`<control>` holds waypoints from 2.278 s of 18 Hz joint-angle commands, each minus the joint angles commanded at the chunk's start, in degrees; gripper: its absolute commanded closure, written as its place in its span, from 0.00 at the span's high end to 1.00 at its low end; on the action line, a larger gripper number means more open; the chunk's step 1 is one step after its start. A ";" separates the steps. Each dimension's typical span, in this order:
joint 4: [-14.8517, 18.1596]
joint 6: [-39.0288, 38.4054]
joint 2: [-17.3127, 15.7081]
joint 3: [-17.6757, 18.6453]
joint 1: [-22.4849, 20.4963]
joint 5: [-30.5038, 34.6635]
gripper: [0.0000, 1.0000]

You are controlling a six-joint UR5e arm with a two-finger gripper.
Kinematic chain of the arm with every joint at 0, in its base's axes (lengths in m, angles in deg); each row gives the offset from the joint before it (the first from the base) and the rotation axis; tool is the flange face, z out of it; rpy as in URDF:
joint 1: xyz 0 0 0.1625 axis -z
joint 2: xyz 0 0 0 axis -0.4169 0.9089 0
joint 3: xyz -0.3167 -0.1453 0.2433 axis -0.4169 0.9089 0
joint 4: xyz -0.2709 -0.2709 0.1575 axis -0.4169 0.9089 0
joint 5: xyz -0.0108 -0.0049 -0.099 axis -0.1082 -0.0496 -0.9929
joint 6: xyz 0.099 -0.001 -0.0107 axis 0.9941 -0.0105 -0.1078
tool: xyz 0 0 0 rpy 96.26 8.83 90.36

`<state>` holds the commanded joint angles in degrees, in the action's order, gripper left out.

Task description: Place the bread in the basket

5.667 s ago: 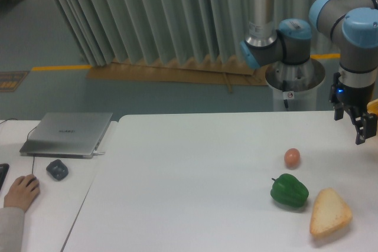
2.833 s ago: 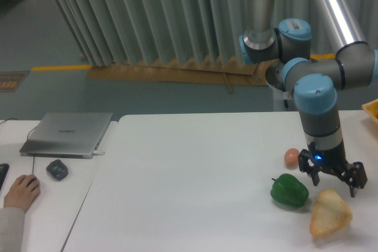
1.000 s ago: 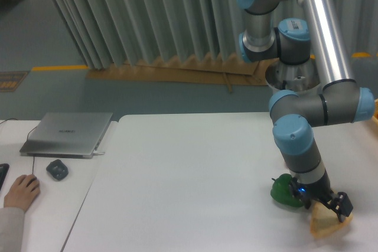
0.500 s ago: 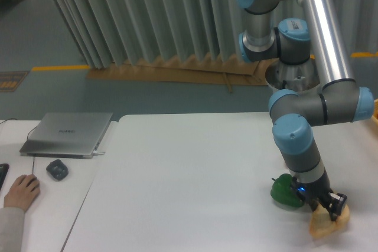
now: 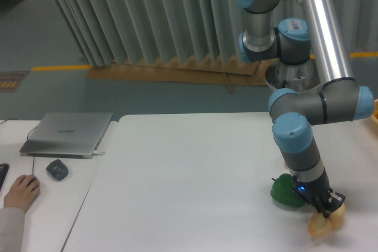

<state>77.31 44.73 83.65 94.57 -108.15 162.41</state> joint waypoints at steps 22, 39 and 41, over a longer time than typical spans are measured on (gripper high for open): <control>20.83 54.56 -13.90 3.70 -18.90 -1.26 0.17; 21.27 96.92 -14.87 3.61 -37.09 -1.09 0.19; 21.18 98.43 -14.87 3.52 -37.89 -1.26 0.19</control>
<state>98.49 143.17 68.79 98.09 -146.04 161.15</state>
